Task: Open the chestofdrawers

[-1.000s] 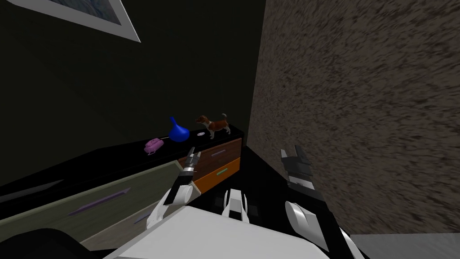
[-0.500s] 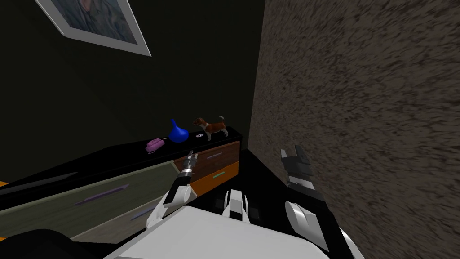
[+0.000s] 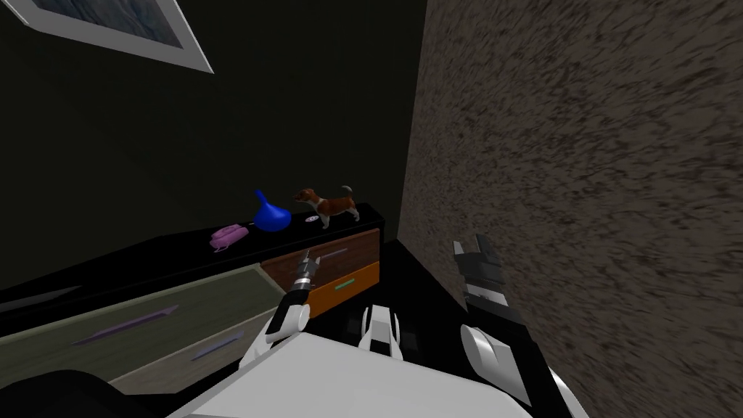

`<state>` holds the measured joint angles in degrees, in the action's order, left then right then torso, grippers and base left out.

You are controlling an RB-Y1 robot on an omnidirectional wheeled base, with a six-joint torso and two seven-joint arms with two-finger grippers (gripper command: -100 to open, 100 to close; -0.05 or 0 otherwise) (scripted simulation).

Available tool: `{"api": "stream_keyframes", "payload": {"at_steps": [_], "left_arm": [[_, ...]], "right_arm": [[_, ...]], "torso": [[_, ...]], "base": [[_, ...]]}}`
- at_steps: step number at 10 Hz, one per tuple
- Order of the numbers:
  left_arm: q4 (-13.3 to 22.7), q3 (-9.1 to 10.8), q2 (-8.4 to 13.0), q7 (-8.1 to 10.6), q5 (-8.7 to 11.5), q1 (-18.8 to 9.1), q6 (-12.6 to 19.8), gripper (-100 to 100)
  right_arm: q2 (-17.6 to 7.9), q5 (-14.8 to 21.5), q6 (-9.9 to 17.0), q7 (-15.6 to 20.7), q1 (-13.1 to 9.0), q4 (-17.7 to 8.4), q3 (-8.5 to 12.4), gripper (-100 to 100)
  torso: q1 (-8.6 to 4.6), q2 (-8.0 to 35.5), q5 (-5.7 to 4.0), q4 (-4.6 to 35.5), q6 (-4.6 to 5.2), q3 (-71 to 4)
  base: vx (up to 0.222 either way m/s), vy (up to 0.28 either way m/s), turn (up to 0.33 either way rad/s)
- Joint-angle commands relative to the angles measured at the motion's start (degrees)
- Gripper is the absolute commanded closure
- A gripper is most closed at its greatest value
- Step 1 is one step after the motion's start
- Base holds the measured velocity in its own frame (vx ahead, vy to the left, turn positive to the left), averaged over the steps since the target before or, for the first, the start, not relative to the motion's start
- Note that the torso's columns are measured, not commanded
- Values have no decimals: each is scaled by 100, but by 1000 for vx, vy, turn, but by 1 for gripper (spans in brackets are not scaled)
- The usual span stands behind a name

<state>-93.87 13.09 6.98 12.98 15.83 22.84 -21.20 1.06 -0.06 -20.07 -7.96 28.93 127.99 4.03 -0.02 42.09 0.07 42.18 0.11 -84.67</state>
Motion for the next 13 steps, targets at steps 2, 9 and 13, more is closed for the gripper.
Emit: {"api": "stream_keyframes", "payload": {"at_steps": [2,9,13], "left_arm": [[303,115,-569,73,156,-1,135,-100],[157,264,-457,258,266,233,34,100],[110,-12,247,883,420,939,-494,100]], "right_arm": [[0,0,0,0,-1,0,1,0],[-2,0,0,0,-1,0,2,0],[0,0,0,0,0,0,1,0]], "torso": [[1,-20,38,-19,55,-1],[-2,28,-7,12,-8,16],[-10,11,-10,8,-10,4]], "base": [[68,-100,94],[21,-12,29],[67,-112,139]]}}
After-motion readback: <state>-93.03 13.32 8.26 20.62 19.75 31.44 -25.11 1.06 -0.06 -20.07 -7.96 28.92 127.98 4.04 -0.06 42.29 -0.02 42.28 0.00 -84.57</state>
